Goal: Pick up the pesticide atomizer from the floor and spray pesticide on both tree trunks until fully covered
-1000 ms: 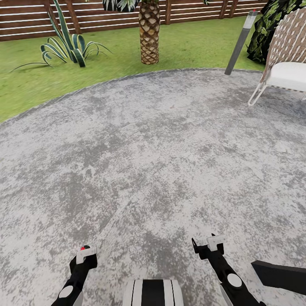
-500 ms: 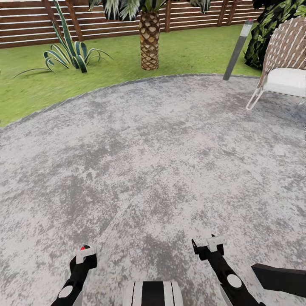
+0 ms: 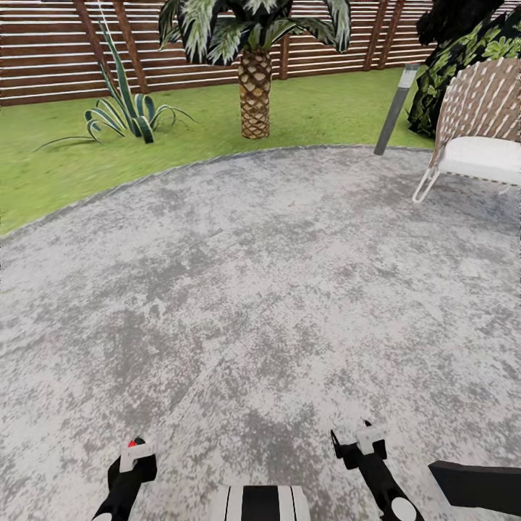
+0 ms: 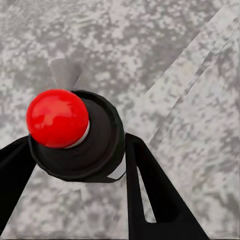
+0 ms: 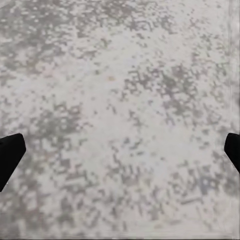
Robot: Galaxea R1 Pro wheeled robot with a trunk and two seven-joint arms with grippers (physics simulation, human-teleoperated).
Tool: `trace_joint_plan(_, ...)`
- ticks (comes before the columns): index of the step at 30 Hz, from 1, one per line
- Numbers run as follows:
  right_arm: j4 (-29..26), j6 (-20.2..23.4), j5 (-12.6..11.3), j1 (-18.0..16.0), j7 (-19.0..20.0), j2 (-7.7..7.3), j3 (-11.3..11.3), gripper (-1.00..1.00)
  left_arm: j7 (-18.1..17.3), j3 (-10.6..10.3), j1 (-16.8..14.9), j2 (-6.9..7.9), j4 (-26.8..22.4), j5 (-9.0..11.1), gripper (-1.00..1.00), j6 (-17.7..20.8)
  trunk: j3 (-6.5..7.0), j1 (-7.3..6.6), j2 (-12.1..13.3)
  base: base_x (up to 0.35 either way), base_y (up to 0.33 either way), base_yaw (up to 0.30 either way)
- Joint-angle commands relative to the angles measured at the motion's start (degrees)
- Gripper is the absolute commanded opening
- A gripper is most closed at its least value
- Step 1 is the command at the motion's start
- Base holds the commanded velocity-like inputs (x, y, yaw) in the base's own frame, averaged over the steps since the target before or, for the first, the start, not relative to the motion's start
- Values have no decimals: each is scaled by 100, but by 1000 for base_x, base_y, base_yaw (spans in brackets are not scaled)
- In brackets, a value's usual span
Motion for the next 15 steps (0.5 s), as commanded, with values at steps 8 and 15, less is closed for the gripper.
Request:
trace_joint_plan(8,1352,-1494,50,407,-1328,28,56,100,23,-19,506,-16,100,38,-100,-361,175,-21,10,0,0,0)
trace_joint_plan(15,1560,-1591,55,411,-1302,222,72,100,33,-29,581,-16,113,37,-100,-428,330,-40,19,0,0,0)
